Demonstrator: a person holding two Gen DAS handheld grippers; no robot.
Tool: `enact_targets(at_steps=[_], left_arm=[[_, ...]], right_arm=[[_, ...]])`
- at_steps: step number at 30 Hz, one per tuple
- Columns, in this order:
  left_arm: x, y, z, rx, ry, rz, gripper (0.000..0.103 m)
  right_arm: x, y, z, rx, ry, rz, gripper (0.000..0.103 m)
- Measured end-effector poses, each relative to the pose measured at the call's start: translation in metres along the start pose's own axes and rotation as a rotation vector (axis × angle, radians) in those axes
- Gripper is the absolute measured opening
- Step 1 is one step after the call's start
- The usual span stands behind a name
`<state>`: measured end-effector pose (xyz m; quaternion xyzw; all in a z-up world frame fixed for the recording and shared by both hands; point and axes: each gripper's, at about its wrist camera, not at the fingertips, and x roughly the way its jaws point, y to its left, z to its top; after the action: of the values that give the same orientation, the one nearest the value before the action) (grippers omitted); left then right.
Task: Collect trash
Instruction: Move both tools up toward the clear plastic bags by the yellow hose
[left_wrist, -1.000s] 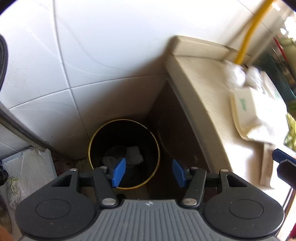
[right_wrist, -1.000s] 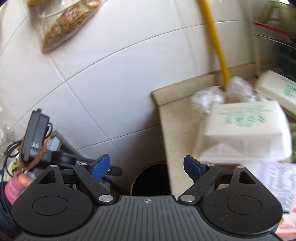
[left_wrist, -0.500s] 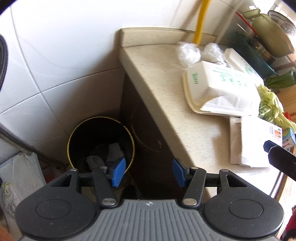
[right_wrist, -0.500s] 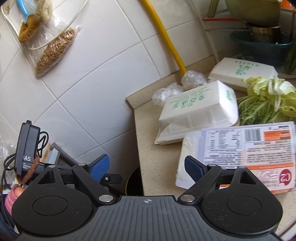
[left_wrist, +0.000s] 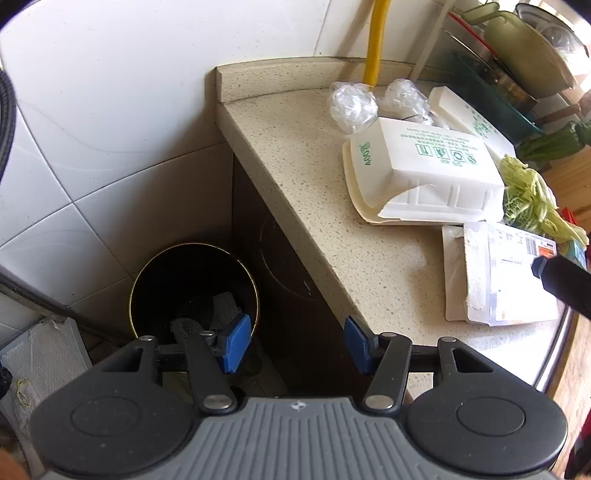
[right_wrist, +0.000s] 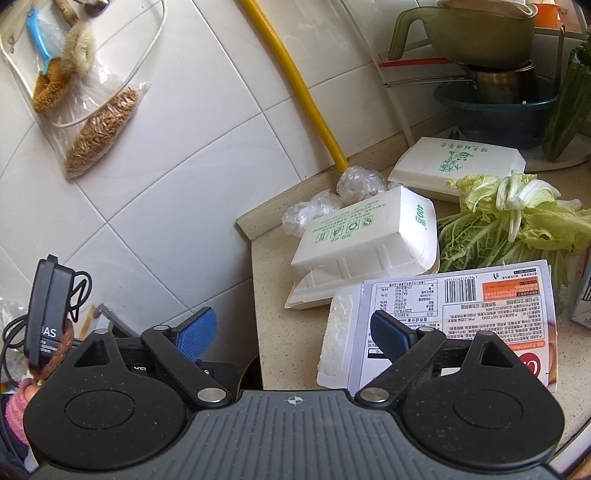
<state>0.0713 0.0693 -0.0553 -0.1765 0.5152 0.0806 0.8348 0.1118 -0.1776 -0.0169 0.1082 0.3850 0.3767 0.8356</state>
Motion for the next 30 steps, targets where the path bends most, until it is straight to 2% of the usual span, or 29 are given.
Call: enact_targets(at_steps=[4, 11, 18, 24, 30], left_arm=[[-0.003, -0.001, 0.009, 0.017, -0.031, -0.015, 0.053], [-0.012, -0.001, 0.032, 0.020, -0.111, -0.035, 0.053], [-0.001, 0.001, 0.038, 0.027, -0.078, -0.041, 0.053], [0.003, -0.004, 0.050, 0.059, -0.083, -0.072, 0.053], [0.009, -0.008, 0.071, 0.088, -0.093, -0.099, 0.053]], right_arm=[[0.004, 0.001, 0.006, -0.011, -0.010, -0.015, 0.094], [0.005, -0.001, 0.034, -0.094, -0.049, -0.098, 0.094], [0.005, -0.003, 0.035, -0.087, -0.066, -0.111, 0.094], [-0.004, -0.005, 0.034, -0.075, -0.090, -0.150, 0.094], [0.010, -0.002, 0.042, -0.083, -0.069, -0.170, 0.094]])
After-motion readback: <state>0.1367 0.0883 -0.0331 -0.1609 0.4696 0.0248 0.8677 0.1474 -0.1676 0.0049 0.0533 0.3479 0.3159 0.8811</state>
